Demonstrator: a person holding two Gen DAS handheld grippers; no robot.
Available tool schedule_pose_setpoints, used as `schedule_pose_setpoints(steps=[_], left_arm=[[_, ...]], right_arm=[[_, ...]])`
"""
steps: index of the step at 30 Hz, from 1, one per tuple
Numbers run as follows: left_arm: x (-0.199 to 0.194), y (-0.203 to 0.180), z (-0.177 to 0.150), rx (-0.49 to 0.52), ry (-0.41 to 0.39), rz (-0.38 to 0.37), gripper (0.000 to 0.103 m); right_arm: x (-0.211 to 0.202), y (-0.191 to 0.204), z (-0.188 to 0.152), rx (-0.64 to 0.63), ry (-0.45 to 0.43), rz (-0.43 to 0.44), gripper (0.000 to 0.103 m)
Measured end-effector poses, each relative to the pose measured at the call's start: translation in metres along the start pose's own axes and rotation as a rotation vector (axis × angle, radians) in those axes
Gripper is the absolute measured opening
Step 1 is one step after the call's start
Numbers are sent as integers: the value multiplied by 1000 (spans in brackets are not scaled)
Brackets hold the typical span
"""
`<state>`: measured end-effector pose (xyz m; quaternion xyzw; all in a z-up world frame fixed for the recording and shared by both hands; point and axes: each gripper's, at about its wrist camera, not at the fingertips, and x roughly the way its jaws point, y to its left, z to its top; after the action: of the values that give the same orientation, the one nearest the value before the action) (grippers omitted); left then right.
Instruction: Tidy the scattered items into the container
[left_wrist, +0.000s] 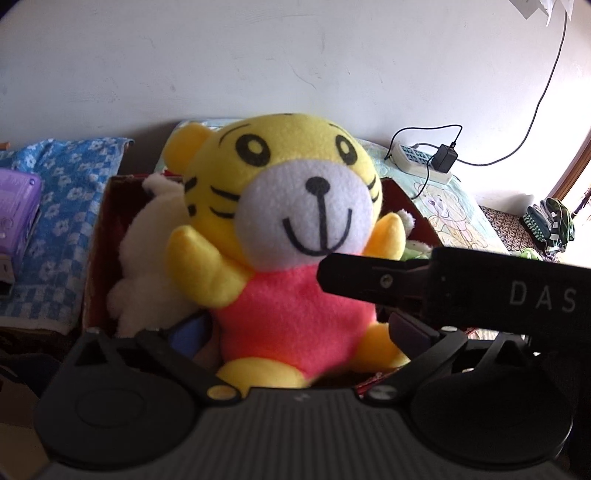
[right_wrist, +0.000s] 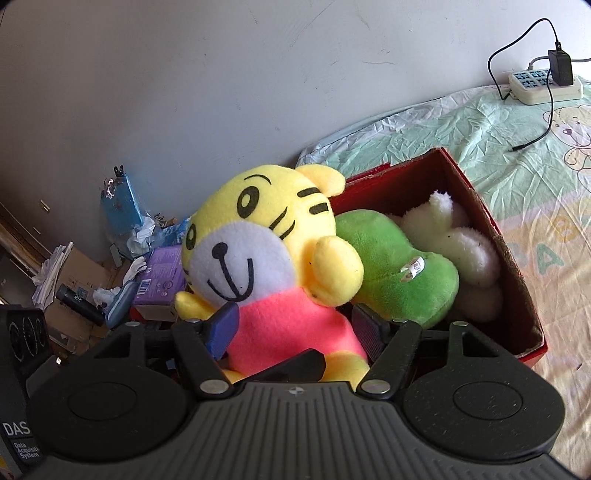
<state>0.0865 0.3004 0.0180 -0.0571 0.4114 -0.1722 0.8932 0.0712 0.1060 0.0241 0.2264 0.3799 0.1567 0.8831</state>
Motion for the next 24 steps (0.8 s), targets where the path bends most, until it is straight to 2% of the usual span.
schedule_pose_setpoints(steps=[6, 15, 19, 24], left_arm=[[-17, 5, -4, -27, -23, 57, 102], [-33, 4, -6, -19, -51, 201, 103], [-34, 3, -7, -37, -64, 219, 103], [-36, -2, -8, -51, -105, 322, 103]], right_arm=[[-6, -5, -2, 6, -19, -17, 71], [-3, -8, -6, 20, -15, -54, 70], [-4, -7, -7, 18, -18, -66, 71], [-14, 0, -8, -33, -66, -98, 71]])
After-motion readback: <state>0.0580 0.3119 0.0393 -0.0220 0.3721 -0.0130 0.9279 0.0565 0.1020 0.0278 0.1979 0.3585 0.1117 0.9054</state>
